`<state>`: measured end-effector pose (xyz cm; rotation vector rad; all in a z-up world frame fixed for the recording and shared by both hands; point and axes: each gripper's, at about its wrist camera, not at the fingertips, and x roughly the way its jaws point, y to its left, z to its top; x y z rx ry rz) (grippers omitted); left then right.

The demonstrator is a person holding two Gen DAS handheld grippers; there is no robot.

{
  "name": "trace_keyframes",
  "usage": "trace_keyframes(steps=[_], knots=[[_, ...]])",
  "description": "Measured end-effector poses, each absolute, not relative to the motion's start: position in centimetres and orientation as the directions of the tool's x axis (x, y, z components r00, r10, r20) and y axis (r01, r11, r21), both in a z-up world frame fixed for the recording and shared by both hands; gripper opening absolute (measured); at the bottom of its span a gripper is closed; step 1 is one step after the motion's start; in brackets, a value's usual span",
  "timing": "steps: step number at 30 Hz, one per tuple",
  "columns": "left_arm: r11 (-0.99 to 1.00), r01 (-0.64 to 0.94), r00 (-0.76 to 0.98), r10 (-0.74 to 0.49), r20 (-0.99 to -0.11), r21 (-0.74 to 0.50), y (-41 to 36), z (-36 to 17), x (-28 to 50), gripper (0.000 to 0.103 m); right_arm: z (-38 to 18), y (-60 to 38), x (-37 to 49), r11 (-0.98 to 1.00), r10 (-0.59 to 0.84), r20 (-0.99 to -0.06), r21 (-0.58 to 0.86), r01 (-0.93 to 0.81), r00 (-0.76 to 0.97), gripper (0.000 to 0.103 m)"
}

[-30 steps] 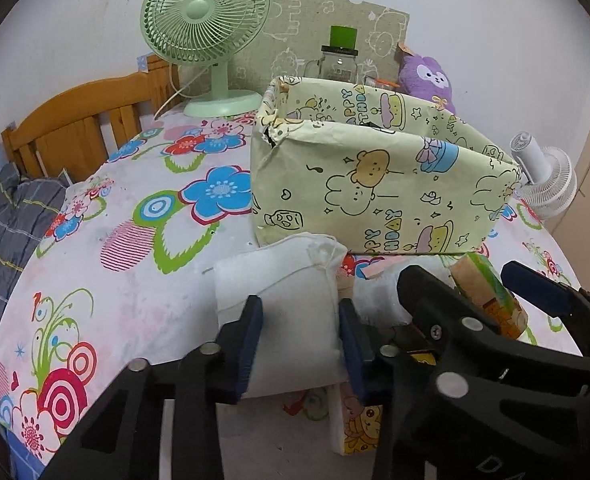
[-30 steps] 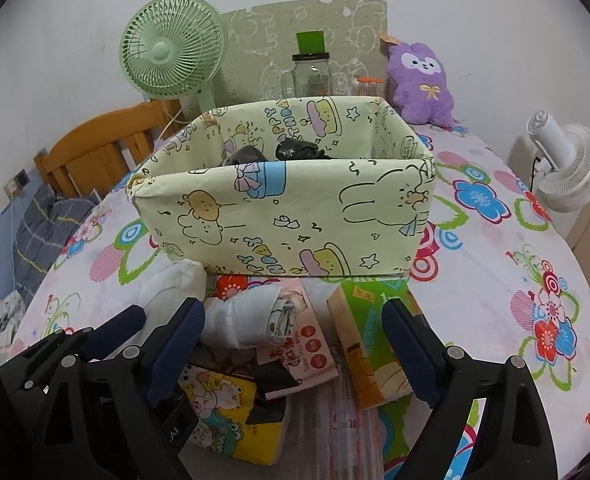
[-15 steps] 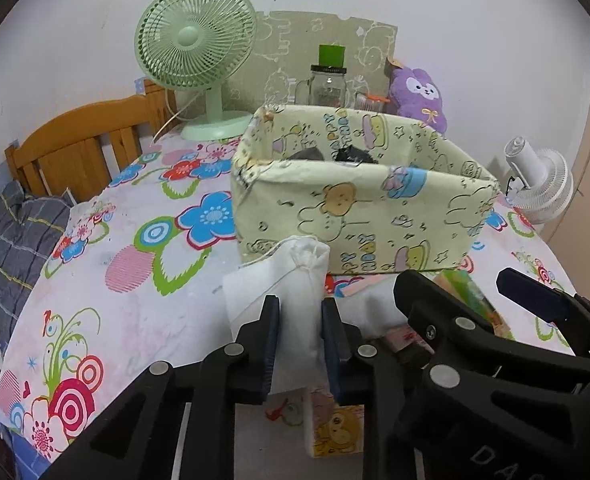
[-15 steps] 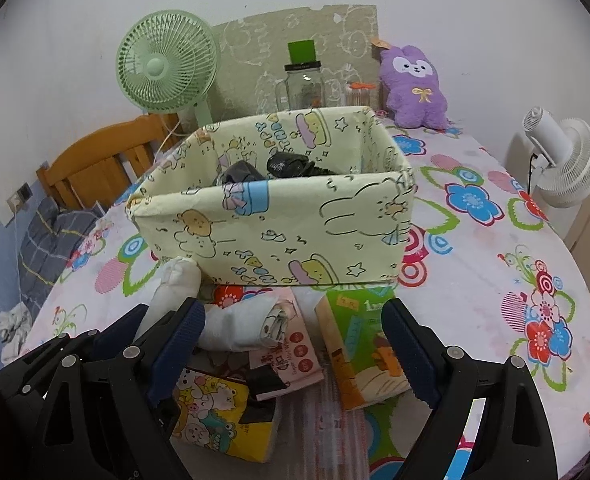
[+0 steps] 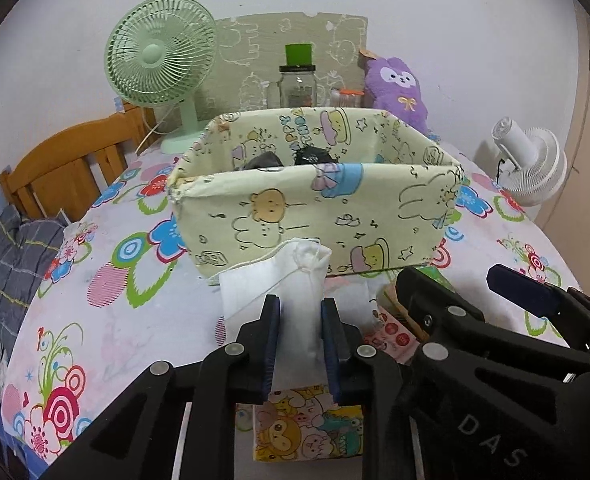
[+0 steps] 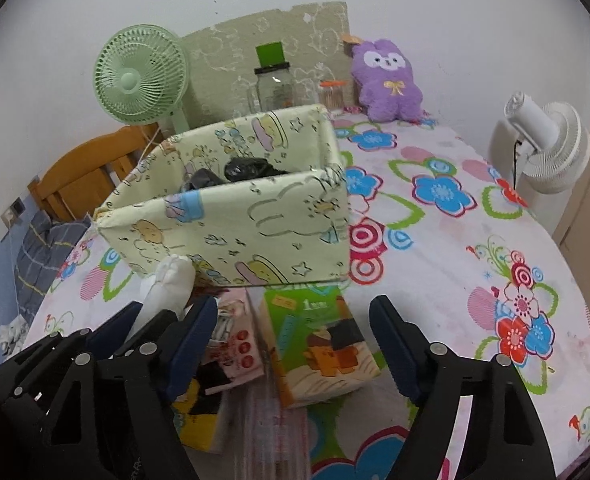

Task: Organize soft objects
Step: 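Lift the white cloth with the left gripper while the right gripper grasps the green snack package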

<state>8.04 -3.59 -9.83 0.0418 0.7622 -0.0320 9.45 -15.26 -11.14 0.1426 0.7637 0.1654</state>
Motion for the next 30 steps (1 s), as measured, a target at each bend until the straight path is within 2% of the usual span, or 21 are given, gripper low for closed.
trace_keyframes(steps=[14,16,20,30], knots=[[0.995,0.046,0.7,0.033,-0.713,0.091,-5.2,-11.2,9.1,0.018,-13.6,-16.7,11.3,0.968,0.229,-0.721,0.242,-0.072,0.654,0.08],[0.994,0.045,0.698,0.041,-0.715,0.102,-5.3,-11.4,9.1,0.018,-13.8,-16.6,11.5,0.966,0.236,-0.726,0.248,-0.075,0.646,0.077],[0.993,0.042,0.696,0.052,-0.716,0.113,-5.5,-11.4,9.2,0.018,-14.1,-16.4,11.7,0.964,0.246,-0.739,0.253,-0.08,0.627,0.065],[0.995,0.042,0.706,0.034,-0.708,0.089,-5.1,-10.8,8.7,0.016,-12.7,-15.9,10.7,0.971,0.224,-0.717,0.22,-0.09,0.66,0.055]])
